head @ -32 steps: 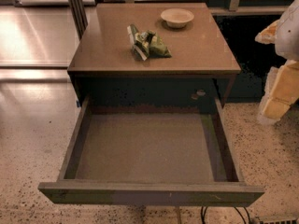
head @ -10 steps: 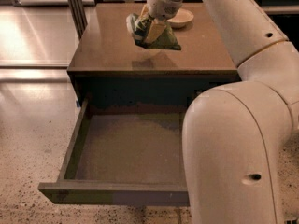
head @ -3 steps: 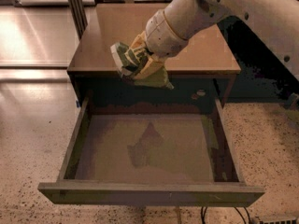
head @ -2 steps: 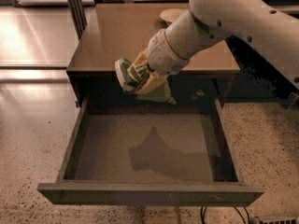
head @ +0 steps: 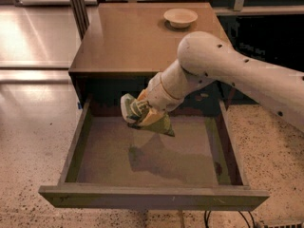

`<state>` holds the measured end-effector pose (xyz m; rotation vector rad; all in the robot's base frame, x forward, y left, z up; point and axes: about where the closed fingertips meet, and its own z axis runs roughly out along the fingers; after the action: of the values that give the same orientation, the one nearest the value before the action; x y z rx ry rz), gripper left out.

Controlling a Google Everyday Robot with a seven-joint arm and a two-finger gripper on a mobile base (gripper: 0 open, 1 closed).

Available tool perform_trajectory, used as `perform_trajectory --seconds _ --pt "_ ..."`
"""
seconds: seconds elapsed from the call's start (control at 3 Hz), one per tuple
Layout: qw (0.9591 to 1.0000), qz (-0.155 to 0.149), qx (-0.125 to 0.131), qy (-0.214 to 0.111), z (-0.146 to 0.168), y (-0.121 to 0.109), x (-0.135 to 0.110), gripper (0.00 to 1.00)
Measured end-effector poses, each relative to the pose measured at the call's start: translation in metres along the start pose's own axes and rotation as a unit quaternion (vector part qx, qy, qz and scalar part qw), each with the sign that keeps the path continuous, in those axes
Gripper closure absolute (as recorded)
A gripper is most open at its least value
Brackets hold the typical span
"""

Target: Place green jalapeno chip bag into top drawer

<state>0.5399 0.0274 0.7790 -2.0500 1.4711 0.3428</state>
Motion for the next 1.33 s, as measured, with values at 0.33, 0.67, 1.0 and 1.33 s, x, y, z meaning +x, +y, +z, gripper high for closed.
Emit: perform_trajectory --seconds 0.33,0.67,1.0,1.33 --pt "0.9997 0.018 -0.015 -0.006 0.041 0.009 0.018 1.0" --pt "0.9984 0.039 -0.035 -0.024 0.09 0.019 0.034 1.0" --pt "0.9983 0.039 -0.036 -0.024 0.091 0.02 0.034 1.0" --pt "0.9977 0.048 -0.042 -0.022 0.101 0.027 0.044 1.0"
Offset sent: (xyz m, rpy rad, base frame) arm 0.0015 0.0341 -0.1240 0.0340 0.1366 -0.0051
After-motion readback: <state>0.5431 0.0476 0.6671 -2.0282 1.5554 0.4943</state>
